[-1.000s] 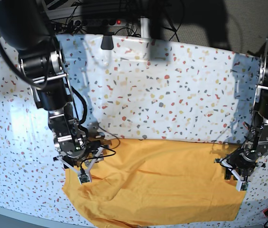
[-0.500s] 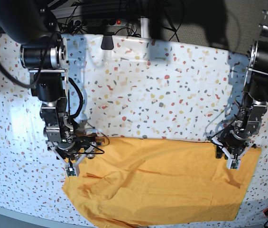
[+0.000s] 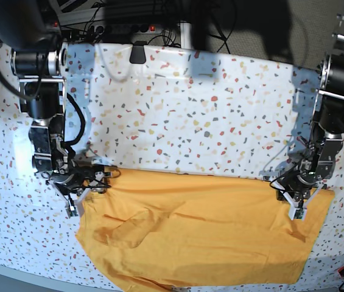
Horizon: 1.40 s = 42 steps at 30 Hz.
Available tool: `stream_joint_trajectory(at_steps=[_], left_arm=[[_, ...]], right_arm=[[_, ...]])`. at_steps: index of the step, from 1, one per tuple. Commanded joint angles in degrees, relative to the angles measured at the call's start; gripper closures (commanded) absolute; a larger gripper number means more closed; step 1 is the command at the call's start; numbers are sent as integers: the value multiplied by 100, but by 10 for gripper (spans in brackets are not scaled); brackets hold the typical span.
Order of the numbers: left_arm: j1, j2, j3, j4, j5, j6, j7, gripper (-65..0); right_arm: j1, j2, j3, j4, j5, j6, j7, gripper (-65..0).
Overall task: Fold the T-shirt properly
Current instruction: 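Drag the shirt back toward the robot with both grippers to flatten it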
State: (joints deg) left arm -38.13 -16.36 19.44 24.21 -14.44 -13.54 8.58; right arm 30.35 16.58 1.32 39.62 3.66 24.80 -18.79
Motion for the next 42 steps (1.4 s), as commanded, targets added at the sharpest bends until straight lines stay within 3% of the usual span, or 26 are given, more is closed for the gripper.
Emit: stream_joint_trajectory(at_steps=[1,4,8,11,17,23,30,36,42], left_arm=[[35,-81,-24,149,85,63,297,-109],[348,-81,-26,726,85,63,566,-109],[796,-81,-26,1585,87,66,1023,-109],[1102,-83,-26,2203,85,90,1473,-109],[1711,-83,-26,3412,90,957,2640,-109],[2374,-85,-26,4509,90,973,3429,-109],[3167,-208,-28,5567,168,1167,3617,-109],[3960,-282,-33,6404,562,1412,3696,-109],[4730,-271,-33,7003,743,1425,3641,-109]], right_arm=[[17,192,11,83,-142,-59,-234,-379],[-210,439,11,203,-4,28,-238,-379],[-573,699,11,527,302,431,-409,-379],[-925,876,11,933,308,437,-531,-379],[-1753,1327,13,1910,831,439,-944,-379],[-2535,1797,17,2677,907,433,-1060,-379],[-3368,2205,39,3309,1504,350,-1322,-379],[-4113,2197,575,3775,1720,350,-1322,-379],[-4892,2131,1318,4221,1932,352,-1344,-379]])
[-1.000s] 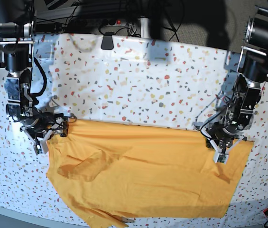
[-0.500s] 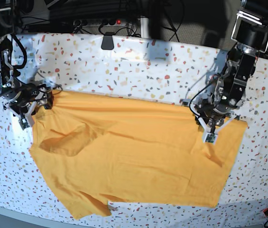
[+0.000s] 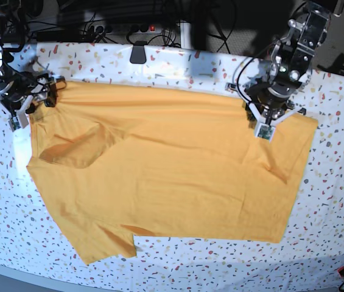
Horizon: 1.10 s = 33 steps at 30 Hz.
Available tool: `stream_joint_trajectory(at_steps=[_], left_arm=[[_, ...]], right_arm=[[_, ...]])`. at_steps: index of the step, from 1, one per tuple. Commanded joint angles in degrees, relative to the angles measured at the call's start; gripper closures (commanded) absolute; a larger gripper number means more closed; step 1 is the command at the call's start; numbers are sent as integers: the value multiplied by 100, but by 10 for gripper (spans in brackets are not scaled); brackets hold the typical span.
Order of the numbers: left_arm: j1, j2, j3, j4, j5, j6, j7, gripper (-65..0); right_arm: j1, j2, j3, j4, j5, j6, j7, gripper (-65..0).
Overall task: Fold the T-shirt properly
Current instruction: 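Drag the shirt back toward the robot with both grippers to flatten it, then release the shirt and grasp its side edges with both grippers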
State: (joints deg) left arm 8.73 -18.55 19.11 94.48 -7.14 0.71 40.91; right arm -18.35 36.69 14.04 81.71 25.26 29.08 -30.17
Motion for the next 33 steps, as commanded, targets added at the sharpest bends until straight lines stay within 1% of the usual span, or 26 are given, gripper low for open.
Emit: stream_joint_trajectory(at_steps=[1,6,13,17,21,25,33], left_arm=[[144,-52,0,50,28,0,415,-110],[601,-50,0,433,26,0,457,-109],[1088,-35,2,994,28,-2,450,-109],[1113,-35,2,1051,138,-2,450,-109],[1143,-33,2,1054,133,-2,501,-109],[1207,-33,2,1054,133,-2,540,-109],[1239,-35,2,1102,133,-2,579,-109]], right_arm=[[-140,92,166,76,-227,-79,-205,-379],[-647,28,553,356,-227,-79,-205,-379],[-1005,31,857,728,-229,-79,-348,-379],[-1137,31,1014,964,-229,-79,-404,-379],[-1132,33,1167,1045,-229,-79,-597,-379],[-1132,39,1329,1049,-227,-79,-592,-379],[-1132,46,1338,1064,-203,-76,-586,-379]])
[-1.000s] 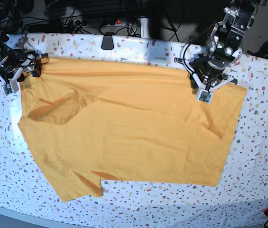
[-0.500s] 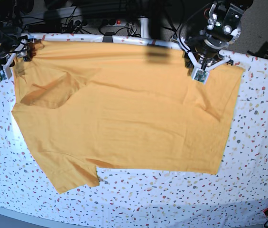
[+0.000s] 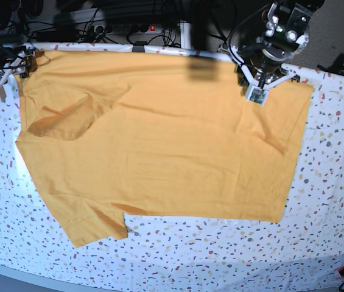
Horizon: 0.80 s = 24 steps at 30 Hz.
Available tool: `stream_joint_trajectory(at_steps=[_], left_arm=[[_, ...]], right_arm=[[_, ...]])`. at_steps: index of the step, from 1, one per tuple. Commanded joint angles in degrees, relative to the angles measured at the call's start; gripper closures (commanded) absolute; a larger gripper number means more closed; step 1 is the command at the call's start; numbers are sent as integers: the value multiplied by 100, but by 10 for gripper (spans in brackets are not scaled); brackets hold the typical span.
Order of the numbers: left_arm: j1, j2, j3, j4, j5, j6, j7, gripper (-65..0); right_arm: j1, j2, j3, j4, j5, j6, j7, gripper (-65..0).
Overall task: Fold the T-shirt properly
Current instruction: 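Release the shirt and grasp its side edges with both grippers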
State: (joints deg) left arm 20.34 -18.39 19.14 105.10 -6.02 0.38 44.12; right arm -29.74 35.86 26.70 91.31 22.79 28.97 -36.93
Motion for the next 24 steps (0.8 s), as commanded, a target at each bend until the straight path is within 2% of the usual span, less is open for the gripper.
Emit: stream_joint_trajectory(at_steps=[1,11,16,20,24], left_arm=[[79,-50,0,68,24,31,256,-109],[-22,-50,-2,409,26,28,-223,-110],[-186,-50,0,409,199,31,-240,-110],[-439,-52,-2,413,461,31,-234,-110],[-809,-55,-2,413,883,28,-267,-110]], right_arm=[[9,129,72,142,42,-66,90,-379],[24,127,72,1355,42,-74,85,-379],[55,114,72,1862,92,-203,101,-379],[151,111,72,1974,723,-199,262,-379],[345,63,70,1974,1102,-190,474,-379]])
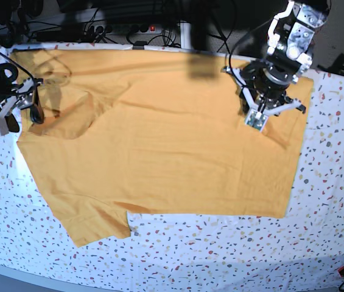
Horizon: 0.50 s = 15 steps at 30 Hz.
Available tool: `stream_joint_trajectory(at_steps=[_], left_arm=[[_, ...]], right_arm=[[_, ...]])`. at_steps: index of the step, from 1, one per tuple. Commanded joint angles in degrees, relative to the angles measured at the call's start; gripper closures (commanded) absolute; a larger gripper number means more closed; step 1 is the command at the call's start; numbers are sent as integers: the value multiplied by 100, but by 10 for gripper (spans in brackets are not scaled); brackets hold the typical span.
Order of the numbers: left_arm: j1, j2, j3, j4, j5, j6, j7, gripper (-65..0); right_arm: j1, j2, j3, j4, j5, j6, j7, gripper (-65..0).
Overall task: Fold the T-shirt properly
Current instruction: 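Release the shirt and grasp its side edges with both grippers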
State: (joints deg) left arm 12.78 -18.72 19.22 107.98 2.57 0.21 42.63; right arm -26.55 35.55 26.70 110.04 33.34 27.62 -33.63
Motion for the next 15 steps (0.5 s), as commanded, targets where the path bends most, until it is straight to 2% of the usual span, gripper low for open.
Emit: stream_joint_trajectory(at_steps=[1,4,9,15], left_arm=[[-162,-22,-11,125,234,48,-186,-110],[-503,-22,-11,122,706,50,-496,-110],[-1259,-22,-11,-61,796,48,-1137,-110],[-2669,-22,-11,-1635,789,48,-1456,-113]], right_arm=[[105,61,70,101,125,-44,140,-379],[435,-212,70,101,162,20,81,-379],[1084,-850,66,101,243,138,-284,-379],[1633,-1423,66,101,483,313,-525,-379]])
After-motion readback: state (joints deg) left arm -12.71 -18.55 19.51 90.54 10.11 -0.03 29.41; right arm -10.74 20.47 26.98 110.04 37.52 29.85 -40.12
